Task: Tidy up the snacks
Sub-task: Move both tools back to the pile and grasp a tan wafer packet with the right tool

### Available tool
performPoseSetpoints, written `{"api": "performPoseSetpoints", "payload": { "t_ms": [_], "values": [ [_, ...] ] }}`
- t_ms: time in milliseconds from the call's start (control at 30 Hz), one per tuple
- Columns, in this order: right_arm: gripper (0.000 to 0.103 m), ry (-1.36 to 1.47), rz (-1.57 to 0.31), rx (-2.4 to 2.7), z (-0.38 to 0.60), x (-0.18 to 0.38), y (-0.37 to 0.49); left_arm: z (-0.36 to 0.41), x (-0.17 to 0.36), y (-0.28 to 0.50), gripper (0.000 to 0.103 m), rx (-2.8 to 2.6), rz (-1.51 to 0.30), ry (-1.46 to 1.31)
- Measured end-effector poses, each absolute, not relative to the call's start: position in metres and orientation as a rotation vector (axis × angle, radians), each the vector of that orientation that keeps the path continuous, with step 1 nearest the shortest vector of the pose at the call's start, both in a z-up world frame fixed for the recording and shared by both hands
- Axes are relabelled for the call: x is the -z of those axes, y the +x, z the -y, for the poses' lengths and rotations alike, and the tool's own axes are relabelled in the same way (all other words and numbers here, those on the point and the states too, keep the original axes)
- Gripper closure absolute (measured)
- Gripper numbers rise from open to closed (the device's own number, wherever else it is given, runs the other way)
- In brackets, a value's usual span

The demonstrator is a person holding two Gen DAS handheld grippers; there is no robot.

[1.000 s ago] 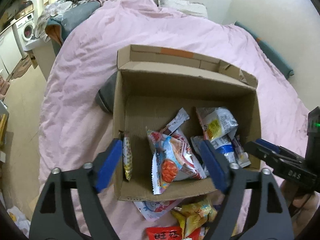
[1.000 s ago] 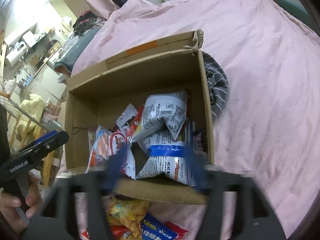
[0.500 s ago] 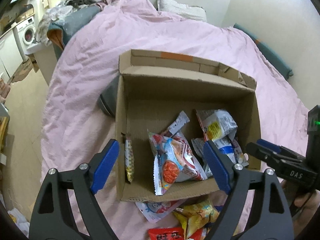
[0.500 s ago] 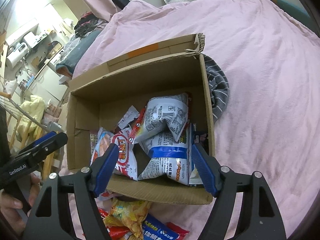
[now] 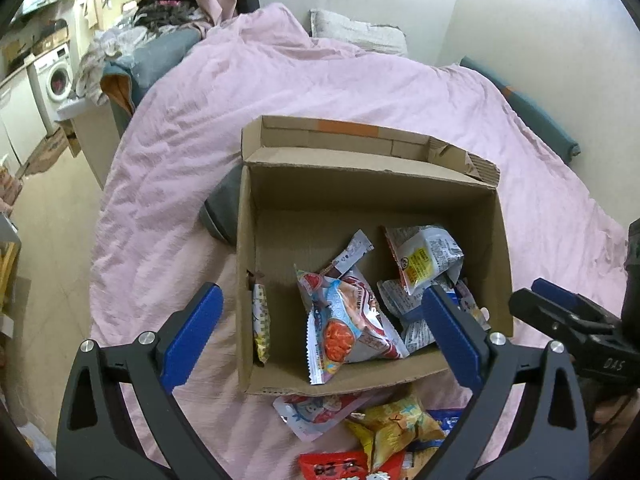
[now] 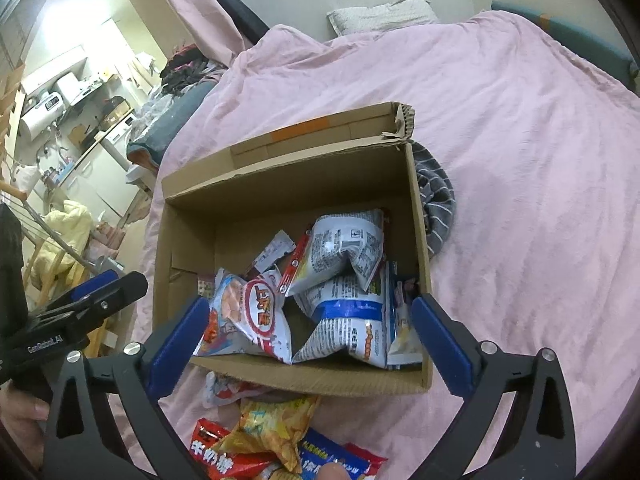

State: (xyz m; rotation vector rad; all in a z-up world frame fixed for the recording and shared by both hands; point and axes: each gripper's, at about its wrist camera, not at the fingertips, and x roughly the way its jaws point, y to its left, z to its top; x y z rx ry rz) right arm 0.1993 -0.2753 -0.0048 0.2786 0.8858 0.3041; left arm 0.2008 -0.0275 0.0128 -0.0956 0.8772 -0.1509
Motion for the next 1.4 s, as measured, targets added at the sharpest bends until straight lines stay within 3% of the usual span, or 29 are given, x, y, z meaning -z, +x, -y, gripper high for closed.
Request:
{"api": "performPoseSetpoints", "payload": {
  "t_ms": [400, 900, 1267, 1400],
  "values": [
    [0.000, 0.256, -0.924, -0.322, 0.259, 0.003, 0.166, 0.017, -0.029, 0.173, 0.005, 0.132, -0.893, -0.091],
    [0.000, 0.262, -0.965, -0.288, 0.263, 0.011, 0.126, 0.005, -0.005, 0.131, 0.005, 0.103, -0.995, -0.091],
    [0.000, 0.331, -1.068, -0.279, 0.277, 0.037, 0.107, 0.004, 0.022, 0.121, 0.005, 0.092, -1.091, -0.065],
    [0.000, 0.404, -1.188, -0.270, 0.289, 0.063, 0.109, -0.001, 0.028, 0.121, 0.005, 0.084, -1.115, -0.084]
  ]
}}
